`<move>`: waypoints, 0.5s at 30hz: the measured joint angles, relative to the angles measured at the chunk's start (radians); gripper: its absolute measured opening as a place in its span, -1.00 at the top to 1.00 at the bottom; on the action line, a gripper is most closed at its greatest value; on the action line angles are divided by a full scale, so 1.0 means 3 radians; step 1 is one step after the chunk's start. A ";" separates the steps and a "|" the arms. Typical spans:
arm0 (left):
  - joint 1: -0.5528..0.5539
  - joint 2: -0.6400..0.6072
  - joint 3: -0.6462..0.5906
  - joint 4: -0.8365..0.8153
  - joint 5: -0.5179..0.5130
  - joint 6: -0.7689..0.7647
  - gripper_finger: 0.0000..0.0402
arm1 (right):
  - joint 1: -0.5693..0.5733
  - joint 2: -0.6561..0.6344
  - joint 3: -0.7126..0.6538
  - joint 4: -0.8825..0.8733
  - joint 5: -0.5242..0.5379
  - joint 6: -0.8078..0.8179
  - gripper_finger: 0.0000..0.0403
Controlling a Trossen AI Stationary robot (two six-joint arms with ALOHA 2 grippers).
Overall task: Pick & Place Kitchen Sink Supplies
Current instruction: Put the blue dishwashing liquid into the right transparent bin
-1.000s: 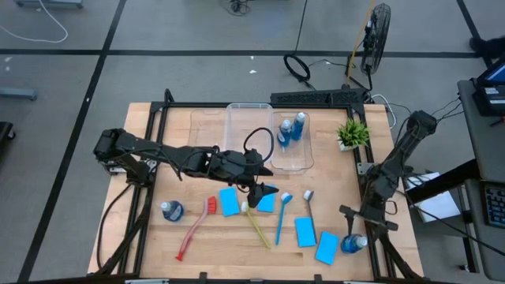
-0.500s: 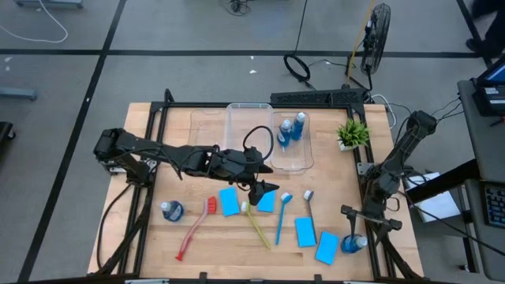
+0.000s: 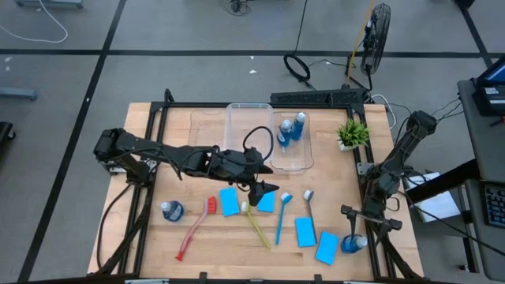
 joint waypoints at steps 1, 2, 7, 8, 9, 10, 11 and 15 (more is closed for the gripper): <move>0.0000 0.0000 -0.0001 0.0001 0.0000 0.0000 -0.52 | 0.0000 0.0000 0.0000 0.0000 0.0000 -0.0001 -0.56; 0.0000 0.0000 -0.0001 0.0001 0.0000 0.0000 -0.52 | 0.0000 0.0000 0.0000 0.0000 0.0000 -0.0001 -0.56; 0.0000 0.0000 0.0000 0.0000 0.0001 0.0000 -0.52 | 0.0000 0.0000 0.0000 0.0000 -0.0001 0.0001 -0.56; 0.0000 0.0000 0.0000 0.0000 0.0001 0.0000 -0.52 | 0.0000 0.0000 -0.0001 0.0000 -0.0001 0.0014 -0.56; 0.0000 0.0000 -0.0001 0.0000 0.0001 0.0000 -0.52 | 0.0000 0.0000 -0.0003 0.0000 0.0000 0.0012 -0.57; 0.0000 0.0000 -0.0001 0.0000 0.0001 0.0000 -0.52 | 0.0000 0.0000 -0.0003 -0.0001 0.0002 -0.0020 -0.57; 0.0000 0.0000 -0.0001 0.0000 0.0001 0.0000 -0.52 | 0.0000 0.0000 -0.0003 -0.0013 0.0003 -0.0068 -0.56; 0.0000 0.0000 0.0000 0.0000 0.0001 0.0020 -0.52 | 0.0000 0.0000 0.0029 -0.0138 0.0003 -0.0167 -0.56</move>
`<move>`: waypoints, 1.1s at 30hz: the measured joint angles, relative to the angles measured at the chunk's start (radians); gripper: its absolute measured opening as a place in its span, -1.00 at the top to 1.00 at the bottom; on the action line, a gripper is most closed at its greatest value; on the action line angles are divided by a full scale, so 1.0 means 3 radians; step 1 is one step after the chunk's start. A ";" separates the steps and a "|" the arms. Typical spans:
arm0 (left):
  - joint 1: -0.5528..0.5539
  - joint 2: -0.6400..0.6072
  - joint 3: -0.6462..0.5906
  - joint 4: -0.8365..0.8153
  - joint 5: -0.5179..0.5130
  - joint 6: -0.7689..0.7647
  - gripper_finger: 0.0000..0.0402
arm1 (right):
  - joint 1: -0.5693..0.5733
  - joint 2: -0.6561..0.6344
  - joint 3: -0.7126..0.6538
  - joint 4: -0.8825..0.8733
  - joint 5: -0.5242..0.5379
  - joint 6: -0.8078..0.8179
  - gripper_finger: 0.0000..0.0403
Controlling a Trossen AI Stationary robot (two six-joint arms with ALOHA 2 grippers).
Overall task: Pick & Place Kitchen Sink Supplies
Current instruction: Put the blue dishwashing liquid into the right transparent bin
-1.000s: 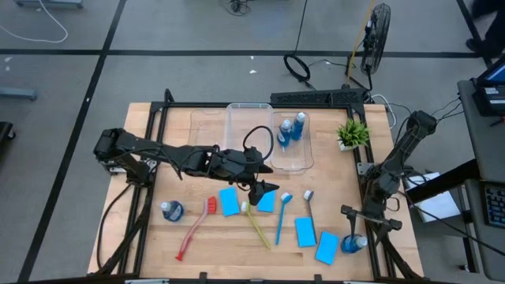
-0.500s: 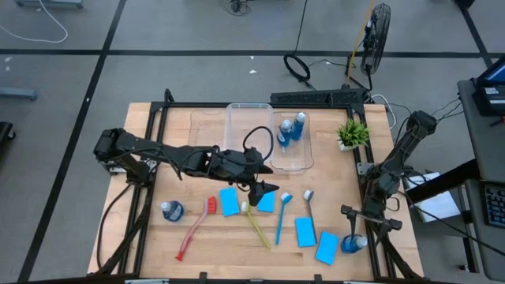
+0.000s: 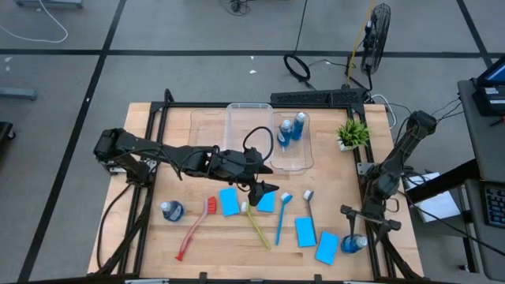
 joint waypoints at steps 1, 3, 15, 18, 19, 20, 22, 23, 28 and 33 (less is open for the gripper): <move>0.0000 0.0000 0.0000 0.0000 0.0000 0.0000 -0.52 | 0.0000 0.0001 0.0034 -0.0058 0.0000 -0.0028 -0.56; 0.0000 0.0000 0.0000 -0.0001 0.0000 0.0000 -0.52 | 0.0000 0.0002 0.0134 -0.0289 0.0004 -0.0090 -0.56; 0.0000 0.0000 0.0000 -0.0013 0.0003 0.0088 -0.52 | -0.0001 0.0000 0.0350 -0.0804 0.0009 -0.0261 -0.56; 0.0000 0.0000 0.0000 -0.0014 0.0003 0.0088 -0.52 | -0.0001 0.0005 0.0350 -0.0835 0.0008 -0.0162 -0.56; 0.0000 0.0000 0.0000 -0.0014 0.0003 0.0088 -0.52 | -0.0001 0.0005 0.0350 -0.0861 0.0007 -0.0105 -0.56; 0.0000 0.0000 0.0000 -0.0015 0.0003 0.0088 -0.52 | -0.0001 0.0005 0.0350 -0.0899 0.0006 -0.0039 -0.56; 0.0000 0.0000 0.0000 -0.0015 0.0003 0.0086 -0.52 | -0.0001 0.0005 0.0352 -0.0979 0.0005 0.0106 -0.56; 0.0000 0.0000 0.0000 -0.0015 0.0003 0.0086 -0.52 | -0.0001 0.0005 0.0353 -0.1015 0.0005 0.0175 -0.56; 0.0000 0.0000 0.0000 -0.0027 0.0003 0.0083 -0.52 | -0.0001 0.0004 0.0355 -0.1059 0.0004 0.0314 -0.56; 0.0000 0.0000 0.0000 -0.0028 0.0003 0.0080 -0.52 | -0.0001 0.0002 0.0357 -0.1061 0.0004 0.0242 -0.56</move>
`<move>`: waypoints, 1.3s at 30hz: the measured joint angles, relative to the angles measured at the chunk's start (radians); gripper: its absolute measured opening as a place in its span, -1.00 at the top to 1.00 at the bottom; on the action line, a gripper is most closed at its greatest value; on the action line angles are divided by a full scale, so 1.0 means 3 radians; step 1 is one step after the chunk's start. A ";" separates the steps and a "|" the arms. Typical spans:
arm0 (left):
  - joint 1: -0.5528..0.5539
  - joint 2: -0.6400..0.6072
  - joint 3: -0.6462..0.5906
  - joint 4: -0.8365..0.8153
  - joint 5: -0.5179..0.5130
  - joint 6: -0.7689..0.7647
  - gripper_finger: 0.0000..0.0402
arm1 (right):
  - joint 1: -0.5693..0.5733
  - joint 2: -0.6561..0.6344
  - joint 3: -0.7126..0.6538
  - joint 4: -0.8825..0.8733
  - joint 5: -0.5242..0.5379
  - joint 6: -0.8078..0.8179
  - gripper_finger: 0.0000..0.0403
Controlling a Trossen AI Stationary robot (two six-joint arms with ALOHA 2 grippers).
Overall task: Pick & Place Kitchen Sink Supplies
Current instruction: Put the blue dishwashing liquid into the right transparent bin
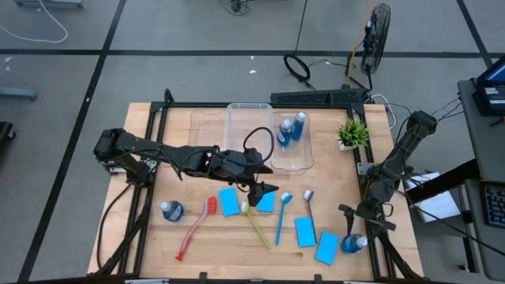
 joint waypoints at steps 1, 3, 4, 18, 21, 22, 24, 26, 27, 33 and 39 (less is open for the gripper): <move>0.0000 0.0000 0.0000 0.0000 0.0000 0.0000 -0.52 | 0.0000 0.0000 0.0000 0.0000 -0.0001 -0.0019 -0.56; 0.0000 0.0000 0.0000 0.0000 0.0000 0.0000 -0.52 | 0.0000 0.0000 0.0001 0.0000 0.0000 -0.0014 -0.56; 0.0003 0.0000 0.0000 0.0000 0.0000 0.0009 -0.52 | 0.0000 0.0000 0.0003 0.0001 0.0001 -0.0005 -0.55; 0.0008 0.0000 0.0000 0.0000 -0.0001 0.0094 -0.52 | 0.0000 0.0003 0.0005 0.0066 0.0022 -0.0076 -0.54; 0.0008 0.0000 0.0000 0.0000 -0.0001 0.0091 -0.52 | 0.0000 0.0004 0.0005 0.0136 0.0024 -0.0098 -0.54; 0.0008 0.0000 0.0000 0.0000 -0.0001 0.0087 -0.52 | 0.0000 0.0013 0.0006 0.0166 0.0024 -0.0104 -0.54; 0.0008 0.0000 0.0000 0.0000 -0.0001 0.0087 -0.52 | 0.0000 0.0051 0.0006 0.0245 0.0028 -0.0118 -0.54; 0.0008 0.0000 0.0000 0.0000 -0.0001 0.0088 -0.52 | 0.0000 0.0100 0.0007 0.0285 0.0028 -0.0162 -0.54; 0.0008 0.0000 0.0000 0.0000 -0.0001 0.0096 -0.52 | 0.0000 0.0126 0.0008 0.0286 0.0029 -0.0173 -0.54; 0.0008 0.0000 0.0000 0.0000 -0.0001 0.0098 -0.52 | 0.0000 0.0305 0.0009 0.0290 0.0029 -0.0176 -0.54; 0.0008 0.0000 0.0000 0.0000 -0.0001 0.0098 -0.52 | 0.0001 0.0455 0.0009 0.0515 0.0030 -0.0223 -0.54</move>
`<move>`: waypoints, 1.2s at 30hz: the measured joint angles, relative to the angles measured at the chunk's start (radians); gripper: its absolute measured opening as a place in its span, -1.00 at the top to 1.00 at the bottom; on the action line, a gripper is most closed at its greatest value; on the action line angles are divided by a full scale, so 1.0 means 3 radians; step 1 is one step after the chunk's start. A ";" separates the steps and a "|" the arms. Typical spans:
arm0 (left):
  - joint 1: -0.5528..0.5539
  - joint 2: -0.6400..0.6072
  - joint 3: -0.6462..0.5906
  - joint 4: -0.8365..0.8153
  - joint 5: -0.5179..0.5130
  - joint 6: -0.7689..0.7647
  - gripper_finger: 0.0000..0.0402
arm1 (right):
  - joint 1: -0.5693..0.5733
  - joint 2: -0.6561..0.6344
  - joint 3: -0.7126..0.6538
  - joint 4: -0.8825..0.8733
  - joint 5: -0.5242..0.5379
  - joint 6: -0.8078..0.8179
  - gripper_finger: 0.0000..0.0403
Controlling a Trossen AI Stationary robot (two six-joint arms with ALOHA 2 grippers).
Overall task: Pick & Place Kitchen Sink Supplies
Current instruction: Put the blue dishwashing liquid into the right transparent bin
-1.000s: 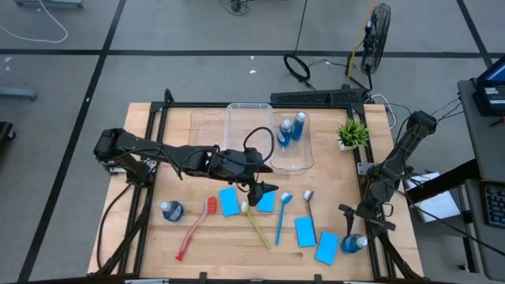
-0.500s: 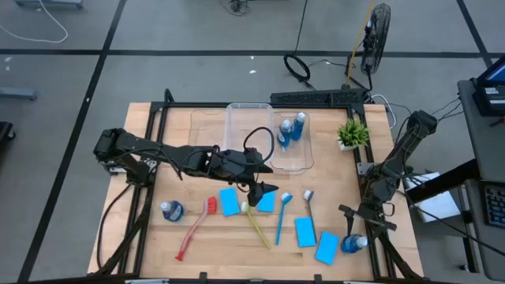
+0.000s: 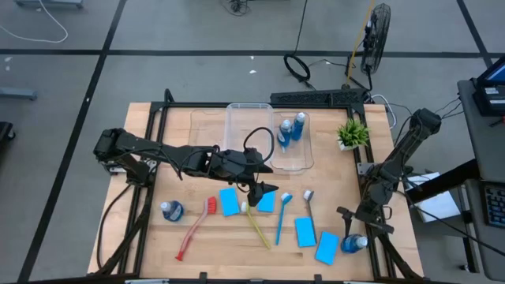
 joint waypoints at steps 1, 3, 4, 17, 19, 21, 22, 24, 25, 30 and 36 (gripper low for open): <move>0.0000 0.0000 0.0000 0.0001 0.0000 0.0000 -0.52 | -0.0001 0.0015 0.0000 0.0016 -0.0001 -0.0026 -0.54; 0.0001 0.0000 0.0000 0.0000 0.0000 0.0000 -0.52 | 0.0000 0.0038 0.0000 0.0037 0.0001 -0.0043 -0.54; 0.0000 0.0000 0.0000 0.0000 0.0000 0.0000 -0.52 | 0.0000 0.0048 0.0000 0.0049 0.0001 -0.0043 -0.54; 0.0001 0.0000 0.0000 0.0000 0.0000 -0.0006 -0.52 | 0.0000 0.0112 0.0000 0.0116 0.0074 -0.0144 -0.54; 0.0001 0.0000 0.0000 0.0000 0.0000 -0.0006 -0.52 | 0.0000 0.0112 0.0000 0.0135 0.0074 -0.0146 -0.54; 0.0001 0.0000 0.0000 0.0000 0.0000 -0.0008 -0.52 | 0.0000 0.0112 0.0000 0.0197 0.0074 -0.0146 -0.54; 0.0001 0.0000 0.0000 0.0001 0.0000 -0.0008 -0.52 | 0.0000 0.0112 0.0000 0.0247 0.0074 -0.0146 -0.54; 0.0001 0.0000 0.0000 0.0000 0.0000 -0.0011 -0.52 | 0.0000 0.0112 0.0000 0.0351 0.0074 -0.0146 -0.54; 0.0001 0.0000 0.0000 0.0000 0.0000 -0.0011 -0.52 | 0.0000 0.0112 0.0000 0.0385 0.0074 -0.0146 -0.54; 0.0001 0.0000 0.0000 0.0001 0.0000 -0.0011 -0.52 | 0.0000 0.0145 0.0000 0.0342 0.0074 -0.0146 -0.54; 0.0001 0.0000 0.0000 0.0000 0.0000 -0.0009 -0.52 | 0.0000 0.0246 0.0000 0.0334 0.0064 -0.0146 -0.54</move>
